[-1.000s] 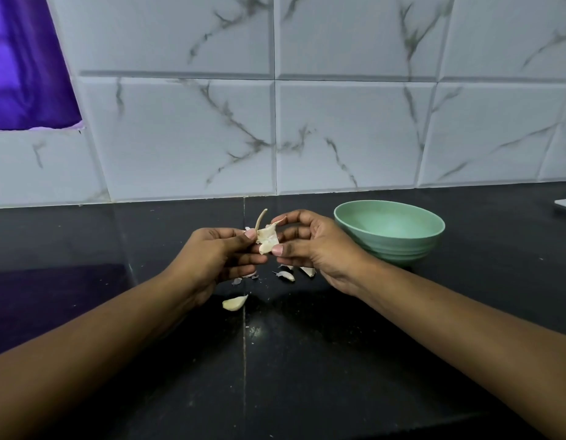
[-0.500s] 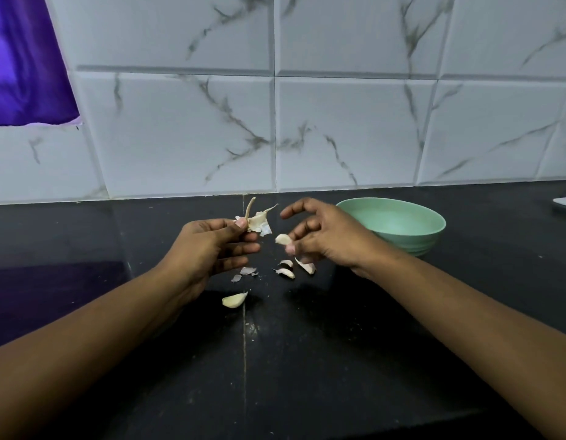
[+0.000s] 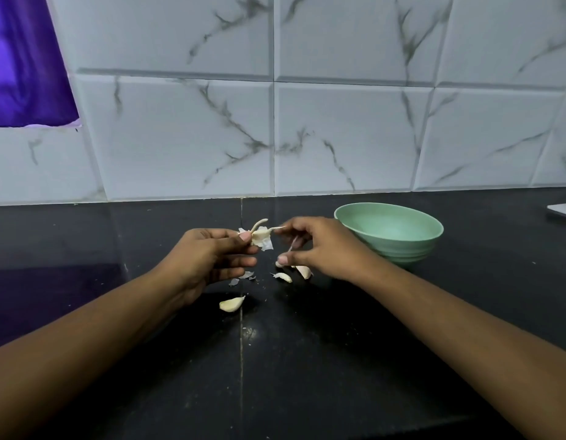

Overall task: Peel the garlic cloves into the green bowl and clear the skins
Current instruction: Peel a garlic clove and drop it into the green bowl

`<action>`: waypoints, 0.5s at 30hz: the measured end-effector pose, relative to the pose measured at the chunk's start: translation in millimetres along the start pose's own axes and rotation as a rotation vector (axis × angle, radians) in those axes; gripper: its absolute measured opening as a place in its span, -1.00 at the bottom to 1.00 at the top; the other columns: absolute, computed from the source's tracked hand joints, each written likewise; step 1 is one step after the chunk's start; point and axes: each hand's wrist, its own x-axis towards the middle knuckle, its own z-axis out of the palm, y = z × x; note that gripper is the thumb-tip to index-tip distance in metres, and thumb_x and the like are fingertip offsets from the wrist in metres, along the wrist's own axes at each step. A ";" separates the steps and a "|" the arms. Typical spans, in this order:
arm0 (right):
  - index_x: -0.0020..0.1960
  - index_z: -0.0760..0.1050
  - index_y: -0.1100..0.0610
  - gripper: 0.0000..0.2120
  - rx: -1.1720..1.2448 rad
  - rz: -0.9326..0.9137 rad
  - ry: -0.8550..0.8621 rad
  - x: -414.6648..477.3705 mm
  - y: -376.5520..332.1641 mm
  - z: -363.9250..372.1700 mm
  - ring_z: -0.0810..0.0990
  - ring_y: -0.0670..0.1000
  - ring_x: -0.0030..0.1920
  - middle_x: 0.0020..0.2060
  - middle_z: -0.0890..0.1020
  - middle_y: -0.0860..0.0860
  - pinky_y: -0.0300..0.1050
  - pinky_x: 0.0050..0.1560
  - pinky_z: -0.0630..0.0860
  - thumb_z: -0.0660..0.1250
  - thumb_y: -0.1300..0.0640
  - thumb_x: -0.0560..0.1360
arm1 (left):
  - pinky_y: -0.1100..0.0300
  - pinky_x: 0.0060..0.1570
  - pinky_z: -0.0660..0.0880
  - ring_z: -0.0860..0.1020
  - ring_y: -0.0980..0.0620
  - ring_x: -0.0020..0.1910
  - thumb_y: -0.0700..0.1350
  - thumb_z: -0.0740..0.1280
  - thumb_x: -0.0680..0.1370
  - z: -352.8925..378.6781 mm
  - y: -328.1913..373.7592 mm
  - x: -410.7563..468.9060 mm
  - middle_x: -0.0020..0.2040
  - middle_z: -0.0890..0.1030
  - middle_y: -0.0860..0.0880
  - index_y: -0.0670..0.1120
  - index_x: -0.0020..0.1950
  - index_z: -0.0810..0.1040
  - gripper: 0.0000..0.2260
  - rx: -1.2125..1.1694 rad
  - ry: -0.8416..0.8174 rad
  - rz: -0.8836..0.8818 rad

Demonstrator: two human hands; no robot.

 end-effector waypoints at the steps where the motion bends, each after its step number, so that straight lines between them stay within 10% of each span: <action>1: 0.12 0.57 0.02 -0.62 0.172 -0.009 0.003 0.4 -1.4 1.8 0.60 -0.09 -0.15 -0.14 0.64 -0.03 -0.26 -0.07 0.52 0.54 0.13 0.34 | 0.34 -0.46 0.53 0.64 0.12 -0.40 -0.18 0.35 0.51 0.7 -0.2 -0.5 -0.29 0.69 -0.05 -0.16 -0.13 0.60 -0.93 0.003 -0.003 0.002; 15: -0.22 0.59 0.06 -0.89 0.501 0.014 0.151 1.9 -2.6 10.3 0.47 -0.08 -0.35 -0.28 0.57 0.13 -0.29 -0.53 0.41 0.42 0.23 0.46 | 0.34 -0.49 0.50 0.60 0.14 -0.43 -0.15 0.29 0.56 6.2 -2.0 -2.4 -0.32 0.66 -0.01 -0.15 -0.13 0.59 -0.87 0.022 -0.060 0.025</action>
